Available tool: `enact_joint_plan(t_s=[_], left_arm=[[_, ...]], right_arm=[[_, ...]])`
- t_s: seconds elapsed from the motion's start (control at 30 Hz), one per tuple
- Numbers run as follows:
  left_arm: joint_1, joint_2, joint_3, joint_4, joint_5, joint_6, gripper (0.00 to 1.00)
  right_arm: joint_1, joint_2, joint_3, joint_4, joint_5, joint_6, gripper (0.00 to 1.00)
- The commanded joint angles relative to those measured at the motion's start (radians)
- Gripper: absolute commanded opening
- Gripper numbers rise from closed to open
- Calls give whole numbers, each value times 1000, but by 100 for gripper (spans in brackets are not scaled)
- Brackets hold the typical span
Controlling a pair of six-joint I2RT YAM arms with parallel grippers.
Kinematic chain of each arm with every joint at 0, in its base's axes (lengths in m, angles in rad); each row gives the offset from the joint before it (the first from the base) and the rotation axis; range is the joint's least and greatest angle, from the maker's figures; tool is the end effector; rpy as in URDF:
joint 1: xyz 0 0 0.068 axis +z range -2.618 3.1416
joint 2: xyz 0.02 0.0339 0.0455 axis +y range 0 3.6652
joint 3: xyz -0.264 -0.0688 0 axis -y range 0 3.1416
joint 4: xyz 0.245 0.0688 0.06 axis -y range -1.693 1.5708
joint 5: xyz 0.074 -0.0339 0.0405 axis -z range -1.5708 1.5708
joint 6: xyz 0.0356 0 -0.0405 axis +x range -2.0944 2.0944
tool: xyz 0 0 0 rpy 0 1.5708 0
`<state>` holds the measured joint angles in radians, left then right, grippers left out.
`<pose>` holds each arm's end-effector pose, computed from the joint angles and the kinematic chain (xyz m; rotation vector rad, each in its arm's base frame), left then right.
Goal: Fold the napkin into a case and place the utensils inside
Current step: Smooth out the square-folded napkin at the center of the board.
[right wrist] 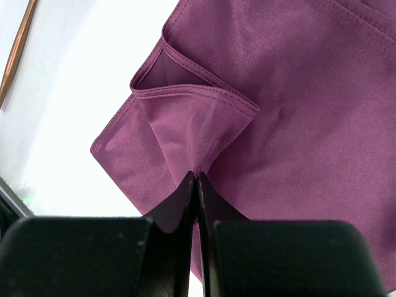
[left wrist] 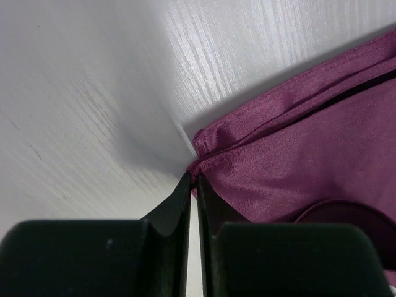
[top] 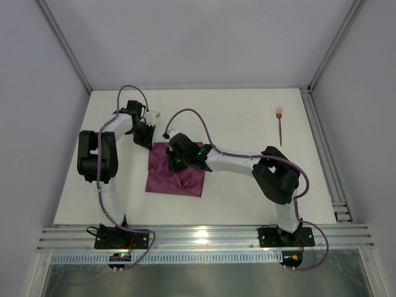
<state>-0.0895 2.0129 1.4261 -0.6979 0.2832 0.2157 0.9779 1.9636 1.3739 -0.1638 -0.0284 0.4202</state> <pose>0.3982 -0.0457 0.1626 0.4852 2.7742 -0.3750 0.2439 0.3638 0.1960 -0.6863 2.3424 0.7067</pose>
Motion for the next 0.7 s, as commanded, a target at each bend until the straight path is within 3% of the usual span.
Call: enact_joint_plan(t_s=[0.0, 0.03, 0.67], left_arm=[[-4, -26, -18, -11, 36, 13, 6], [-4, -25, -18, -12, 39, 16, 0], [-4, -164, -17, 38, 83, -10, 0]], right_arm=[[2, -52, -1, 38, 15, -17, 7], [2, -55, -2, 41, 15, -15, 7], [15, -72, -27, 87, -16, -35, 4]])
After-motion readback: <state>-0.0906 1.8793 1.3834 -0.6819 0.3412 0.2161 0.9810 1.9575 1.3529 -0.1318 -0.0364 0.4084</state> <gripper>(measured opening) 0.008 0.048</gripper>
